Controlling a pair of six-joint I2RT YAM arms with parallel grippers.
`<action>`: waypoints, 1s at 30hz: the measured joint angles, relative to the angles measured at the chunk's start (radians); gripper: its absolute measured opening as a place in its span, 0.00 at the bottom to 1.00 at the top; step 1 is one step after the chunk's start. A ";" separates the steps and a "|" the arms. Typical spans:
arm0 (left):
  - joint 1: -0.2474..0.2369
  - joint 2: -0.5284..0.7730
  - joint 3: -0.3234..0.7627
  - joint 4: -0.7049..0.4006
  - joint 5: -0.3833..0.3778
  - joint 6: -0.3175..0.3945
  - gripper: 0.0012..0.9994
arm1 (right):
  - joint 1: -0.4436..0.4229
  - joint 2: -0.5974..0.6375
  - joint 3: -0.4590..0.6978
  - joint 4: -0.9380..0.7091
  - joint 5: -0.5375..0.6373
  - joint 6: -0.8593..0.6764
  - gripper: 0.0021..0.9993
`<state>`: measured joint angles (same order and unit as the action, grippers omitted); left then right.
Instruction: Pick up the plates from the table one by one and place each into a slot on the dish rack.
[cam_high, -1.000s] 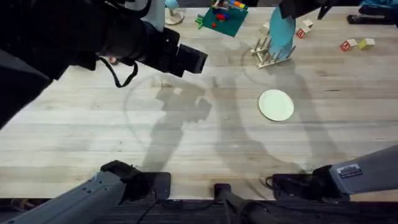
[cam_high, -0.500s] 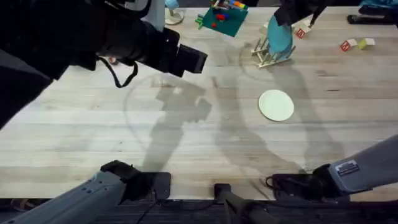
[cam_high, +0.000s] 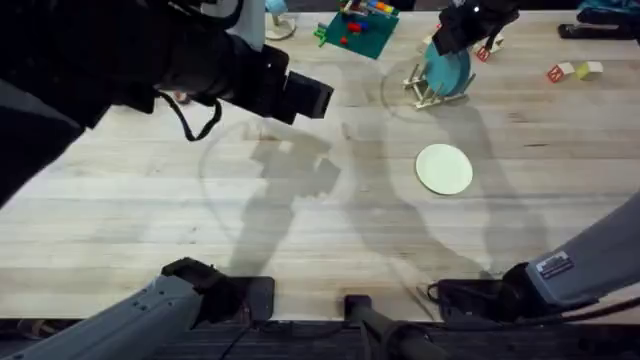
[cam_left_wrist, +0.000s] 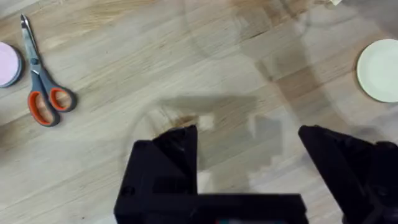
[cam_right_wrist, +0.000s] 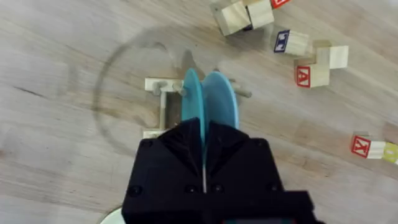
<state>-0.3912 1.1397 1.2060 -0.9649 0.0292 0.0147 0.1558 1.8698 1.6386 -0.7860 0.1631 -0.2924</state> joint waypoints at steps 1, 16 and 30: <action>0.000 0.000 0.000 0.000 0.000 0.000 0.99 | 0.000 0.000 0.000 0.001 0.000 0.000 0.03; 0.000 0.000 0.000 0.000 0.000 0.000 0.99 | 0.000 0.000 0.001 0.000 -0.002 -0.001 0.32; 0.000 0.000 0.000 0.000 0.000 0.000 0.99 | 0.024 -0.061 0.001 -0.012 -0.002 0.009 0.44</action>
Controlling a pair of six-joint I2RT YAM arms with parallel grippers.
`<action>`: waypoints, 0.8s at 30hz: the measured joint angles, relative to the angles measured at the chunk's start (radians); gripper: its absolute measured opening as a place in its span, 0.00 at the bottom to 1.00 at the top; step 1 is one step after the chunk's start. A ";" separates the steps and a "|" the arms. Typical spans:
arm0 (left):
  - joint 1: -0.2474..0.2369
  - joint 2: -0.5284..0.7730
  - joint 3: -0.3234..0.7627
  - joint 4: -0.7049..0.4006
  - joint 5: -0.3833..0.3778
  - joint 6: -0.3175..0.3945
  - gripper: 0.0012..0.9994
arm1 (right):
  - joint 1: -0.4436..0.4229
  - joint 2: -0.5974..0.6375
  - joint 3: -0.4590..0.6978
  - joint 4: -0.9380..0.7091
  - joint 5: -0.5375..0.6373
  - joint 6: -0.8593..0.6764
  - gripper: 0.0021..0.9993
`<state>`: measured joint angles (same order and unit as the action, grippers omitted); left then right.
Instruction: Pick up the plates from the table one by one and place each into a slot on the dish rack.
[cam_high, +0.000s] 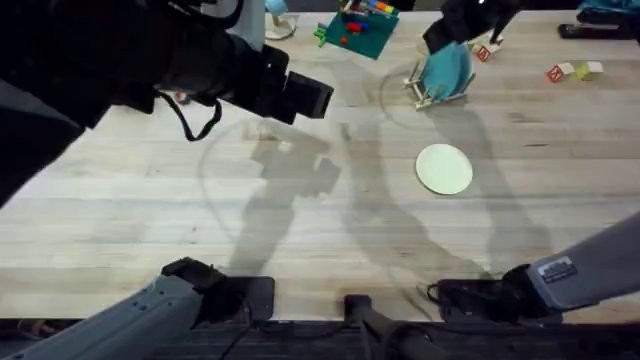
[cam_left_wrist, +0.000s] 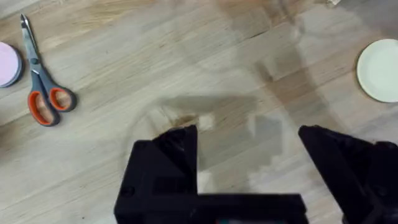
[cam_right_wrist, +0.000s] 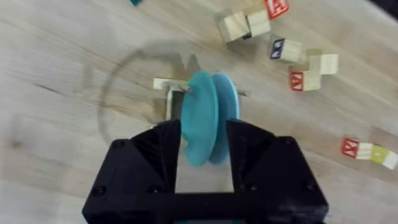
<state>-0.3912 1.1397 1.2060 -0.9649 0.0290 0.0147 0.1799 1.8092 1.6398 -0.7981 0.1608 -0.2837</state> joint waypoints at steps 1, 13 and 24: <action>0.000 0.000 0.000 0.000 0.000 0.000 0.99 | 0.005 -0.022 0.000 -0.006 0.000 0.003 0.45; 0.000 0.000 0.000 0.000 0.000 0.000 0.99 | 0.033 -0.332 0.002 -0.196 -0.001 0.053 0.99; 0.000 0.000 0.000 0.000 0.000 0.000 0.99 | 0.033 -0.488 0.007 -0.456 -0.001 0.177 1.00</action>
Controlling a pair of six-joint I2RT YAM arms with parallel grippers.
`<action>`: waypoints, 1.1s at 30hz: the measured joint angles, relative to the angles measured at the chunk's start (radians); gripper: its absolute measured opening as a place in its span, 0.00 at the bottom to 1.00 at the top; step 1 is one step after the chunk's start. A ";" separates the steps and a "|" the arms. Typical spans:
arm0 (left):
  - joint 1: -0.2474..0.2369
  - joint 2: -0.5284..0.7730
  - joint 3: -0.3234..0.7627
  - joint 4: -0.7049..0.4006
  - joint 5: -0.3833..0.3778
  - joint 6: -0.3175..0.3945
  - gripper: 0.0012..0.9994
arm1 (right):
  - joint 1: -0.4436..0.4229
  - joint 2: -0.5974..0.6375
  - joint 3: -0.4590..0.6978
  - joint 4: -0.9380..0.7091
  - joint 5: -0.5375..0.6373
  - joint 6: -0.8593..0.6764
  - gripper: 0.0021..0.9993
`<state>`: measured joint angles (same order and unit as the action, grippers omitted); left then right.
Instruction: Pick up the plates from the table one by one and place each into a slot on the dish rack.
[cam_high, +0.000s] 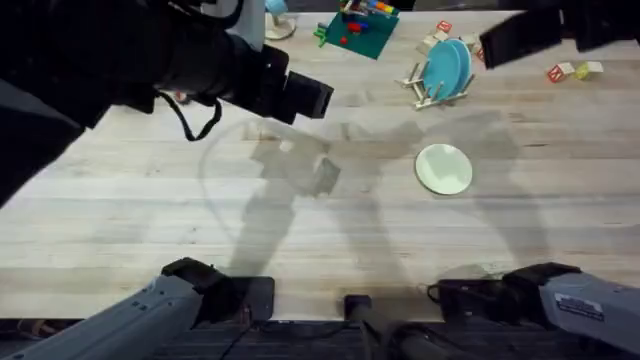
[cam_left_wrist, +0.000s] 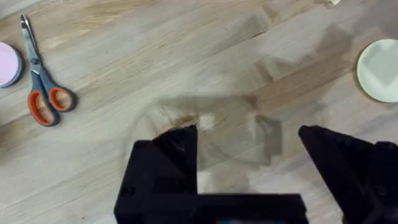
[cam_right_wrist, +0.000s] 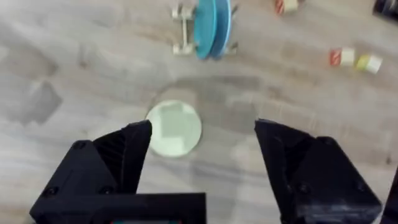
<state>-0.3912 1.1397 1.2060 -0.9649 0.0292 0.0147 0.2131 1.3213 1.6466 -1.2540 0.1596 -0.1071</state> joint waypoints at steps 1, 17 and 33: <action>0.000 0.000 0.000 0.000 0.000 0.000 0.99 | 0.000 -0.002 0.000 -0.018 0.000 0.012 1.00; 0.000 0.000 0.000 0.000 0.000 0.000 0.99 | 0.000 -0.023 -0.047 -0.097 -0.071 0.135 1.00; 0.000 0.013 0.000 0.003 0.004 0.000 0.99 | -0.061 -0.275 -0.352 -0.011 -0.078 0.205 1.00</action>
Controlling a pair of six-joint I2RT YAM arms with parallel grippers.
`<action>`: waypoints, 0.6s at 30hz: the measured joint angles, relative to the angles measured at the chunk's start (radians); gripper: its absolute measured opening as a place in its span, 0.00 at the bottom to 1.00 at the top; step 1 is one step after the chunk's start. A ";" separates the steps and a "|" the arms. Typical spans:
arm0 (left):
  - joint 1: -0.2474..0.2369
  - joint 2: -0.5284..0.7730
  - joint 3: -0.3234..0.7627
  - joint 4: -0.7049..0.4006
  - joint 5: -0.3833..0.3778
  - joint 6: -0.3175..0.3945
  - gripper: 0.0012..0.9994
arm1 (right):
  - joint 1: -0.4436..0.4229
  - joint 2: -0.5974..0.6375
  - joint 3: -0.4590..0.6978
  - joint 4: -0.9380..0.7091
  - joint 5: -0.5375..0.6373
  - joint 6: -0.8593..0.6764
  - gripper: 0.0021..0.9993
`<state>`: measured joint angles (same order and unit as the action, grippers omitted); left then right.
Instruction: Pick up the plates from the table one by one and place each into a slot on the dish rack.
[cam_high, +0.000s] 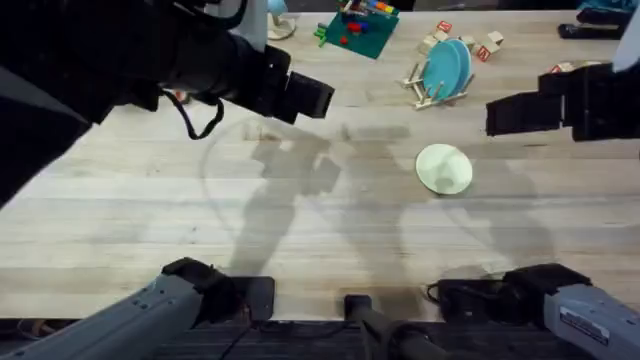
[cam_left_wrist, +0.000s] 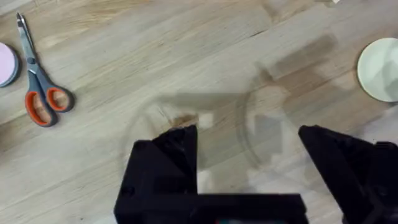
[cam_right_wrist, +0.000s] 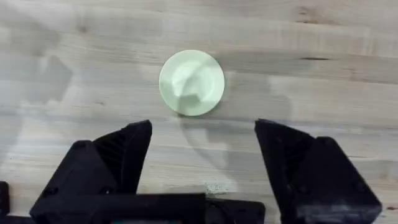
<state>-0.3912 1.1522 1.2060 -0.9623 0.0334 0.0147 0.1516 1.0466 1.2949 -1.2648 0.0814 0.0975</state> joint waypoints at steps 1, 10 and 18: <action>0.000 0.000 0.000 0.000 0.001 0.000 0.99 | -0.001 -0.004 0.000 0.000 0.000 0.000 1.00; 0.000 0.000 0.000 0.000 0.008 -0.006 0.77 | -0.001 -0.004 0.000 -0.001 0.000 0.000 1.00; 0.000 0.000 0.000 0.000 0.074 -0.007 0.04 | -0.001 -0.004 0.000 -0.008 0.000 0.000 1.00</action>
<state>-0.3912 1.1522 1.2060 -0.9619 0.1078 0.0076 0.1511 1.0424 1.2947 -1.2732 0.0814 0.0976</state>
